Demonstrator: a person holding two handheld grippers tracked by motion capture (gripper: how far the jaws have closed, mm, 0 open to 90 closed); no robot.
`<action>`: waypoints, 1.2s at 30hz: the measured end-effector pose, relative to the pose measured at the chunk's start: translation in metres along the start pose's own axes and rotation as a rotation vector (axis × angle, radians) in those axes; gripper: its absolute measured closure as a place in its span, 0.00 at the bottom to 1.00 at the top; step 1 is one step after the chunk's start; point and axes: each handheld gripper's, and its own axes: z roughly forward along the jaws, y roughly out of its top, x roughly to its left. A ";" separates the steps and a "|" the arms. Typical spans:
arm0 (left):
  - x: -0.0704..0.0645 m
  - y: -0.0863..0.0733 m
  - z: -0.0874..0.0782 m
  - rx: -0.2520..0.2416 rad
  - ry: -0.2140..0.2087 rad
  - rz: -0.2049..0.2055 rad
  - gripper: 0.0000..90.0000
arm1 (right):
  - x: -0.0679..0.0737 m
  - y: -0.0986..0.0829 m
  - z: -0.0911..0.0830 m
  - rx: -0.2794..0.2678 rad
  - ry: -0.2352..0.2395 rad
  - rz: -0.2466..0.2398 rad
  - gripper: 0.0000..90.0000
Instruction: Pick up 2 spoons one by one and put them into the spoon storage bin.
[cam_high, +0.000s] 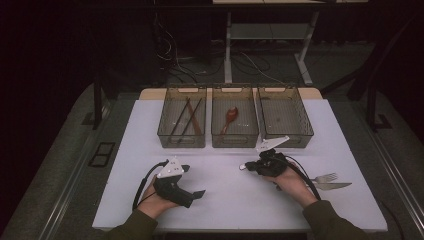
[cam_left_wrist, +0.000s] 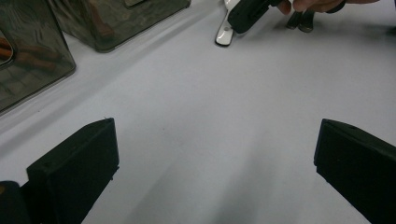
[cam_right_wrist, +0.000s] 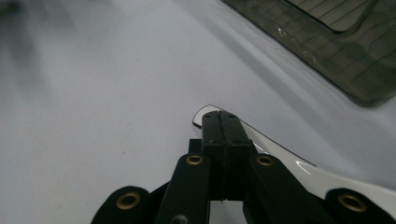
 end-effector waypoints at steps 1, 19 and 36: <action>0.000 0.000 0.000 0.000 0.000 0.001 0.00 | -0.001 0.001 0.001 -0.003 -0.005 -0.001 0.99; 0.002 -0.001 -0.001 0.000 -0.007 -0.005 0.00 | -0.014 0.004 -0.018 -0.061 -0.036 0.024 0.81; 0.002 -0.002 0.000 0.006 -0.015 -0.003 0.00 | -0.054 -0.019 -0.057 -0.074 -0.132 0.105 0.48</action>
